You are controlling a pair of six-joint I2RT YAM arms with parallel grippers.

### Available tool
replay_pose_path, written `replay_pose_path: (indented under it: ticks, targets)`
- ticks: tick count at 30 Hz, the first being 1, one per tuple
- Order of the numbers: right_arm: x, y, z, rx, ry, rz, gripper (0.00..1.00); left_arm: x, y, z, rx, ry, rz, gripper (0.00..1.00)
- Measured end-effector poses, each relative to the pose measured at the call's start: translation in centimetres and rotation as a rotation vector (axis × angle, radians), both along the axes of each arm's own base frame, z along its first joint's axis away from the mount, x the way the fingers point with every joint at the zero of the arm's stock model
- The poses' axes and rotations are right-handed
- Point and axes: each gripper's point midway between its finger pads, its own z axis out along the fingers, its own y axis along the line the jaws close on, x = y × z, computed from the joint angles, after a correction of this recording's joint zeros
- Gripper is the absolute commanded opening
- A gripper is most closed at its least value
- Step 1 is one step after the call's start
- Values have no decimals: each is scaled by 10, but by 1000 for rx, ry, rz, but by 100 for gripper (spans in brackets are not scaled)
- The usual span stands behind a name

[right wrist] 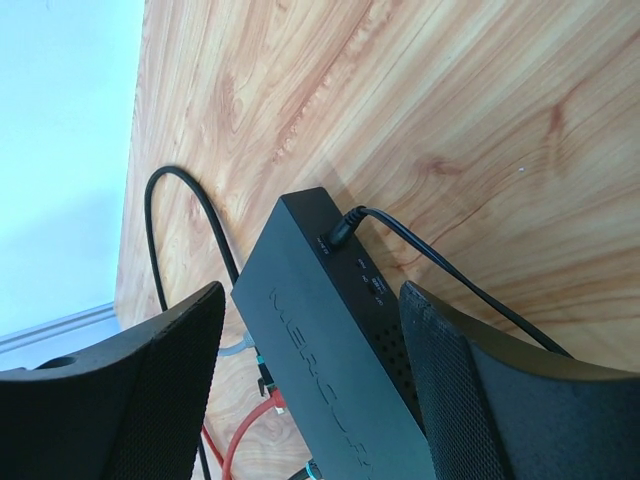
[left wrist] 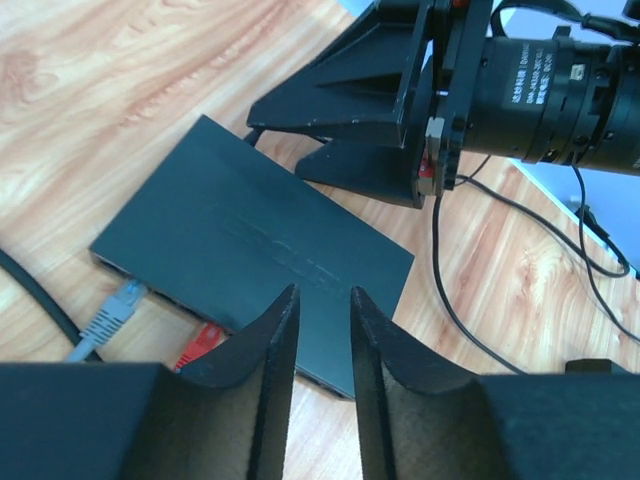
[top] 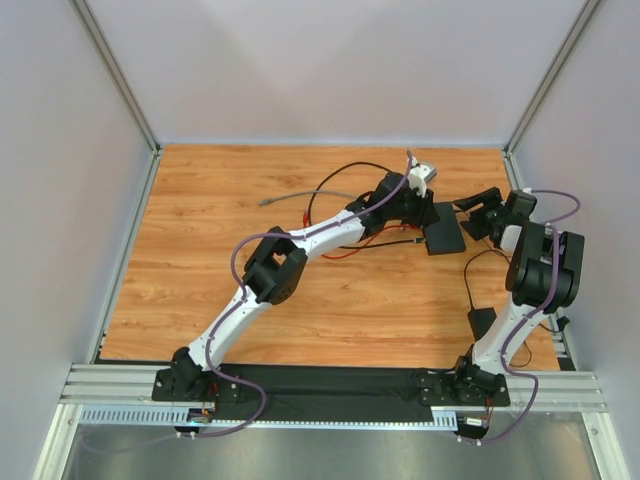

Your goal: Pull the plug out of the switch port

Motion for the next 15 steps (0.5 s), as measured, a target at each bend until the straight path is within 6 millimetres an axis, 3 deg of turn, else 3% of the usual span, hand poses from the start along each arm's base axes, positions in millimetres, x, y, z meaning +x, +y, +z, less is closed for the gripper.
replay_pose_path:
  ticks: [10, 15]
  targets:
    - [1, -1, -1, 16, 5, -19, 61, -3, -4, -37, 13, 96, -6, 27]
    - [1, 0, -10, 43, 23, -32, 57, -3, -5, -35, 4, 111, -6, 11]
